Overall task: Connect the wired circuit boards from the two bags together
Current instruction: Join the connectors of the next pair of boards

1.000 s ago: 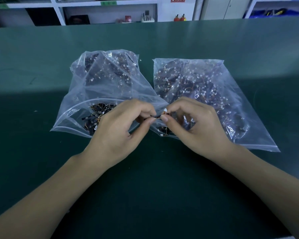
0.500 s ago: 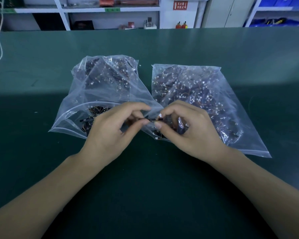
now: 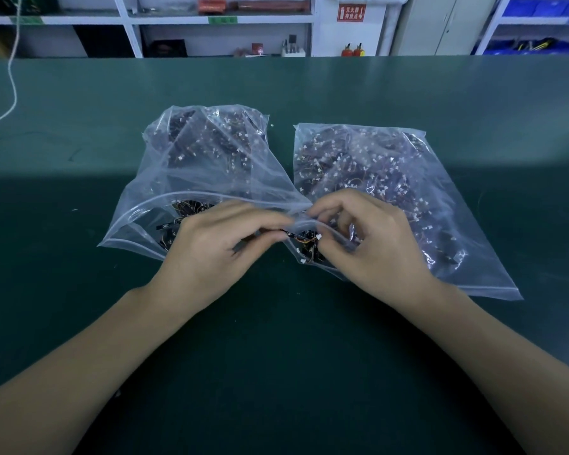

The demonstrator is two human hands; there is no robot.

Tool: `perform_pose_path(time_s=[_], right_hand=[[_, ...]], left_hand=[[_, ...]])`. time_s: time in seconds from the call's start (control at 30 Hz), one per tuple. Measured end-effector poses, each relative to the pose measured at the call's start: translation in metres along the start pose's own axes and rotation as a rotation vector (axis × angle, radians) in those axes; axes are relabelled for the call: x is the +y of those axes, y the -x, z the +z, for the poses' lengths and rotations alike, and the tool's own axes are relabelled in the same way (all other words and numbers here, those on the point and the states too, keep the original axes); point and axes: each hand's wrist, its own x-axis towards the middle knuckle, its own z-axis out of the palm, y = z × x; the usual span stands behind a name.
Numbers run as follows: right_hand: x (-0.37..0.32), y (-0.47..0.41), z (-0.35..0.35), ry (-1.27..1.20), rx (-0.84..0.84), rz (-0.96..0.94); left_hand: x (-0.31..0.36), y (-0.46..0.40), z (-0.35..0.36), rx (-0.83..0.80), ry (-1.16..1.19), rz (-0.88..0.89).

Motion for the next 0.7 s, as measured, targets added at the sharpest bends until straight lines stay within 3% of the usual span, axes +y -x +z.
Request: perform_pose_path(time_s=[0.37,0.53,0.7], right_hand=[[-0.001,-0.002,-0.002,-0.012,-0.008,-0.116],[-0.003,-0.002,-0.001,-0.056,-0.001,-0.092],[-0.002,0.0,0.003,-0.086,-0.022,-0.071]], left_hand=[[0.001,0.001,0.009,-0.05,-0.169,0.109],[0.01,-0.003,0.014,-0.073,-0.374,0.188],[0.015,-0.001,0.016,-0.222,-0.454,0.132]])
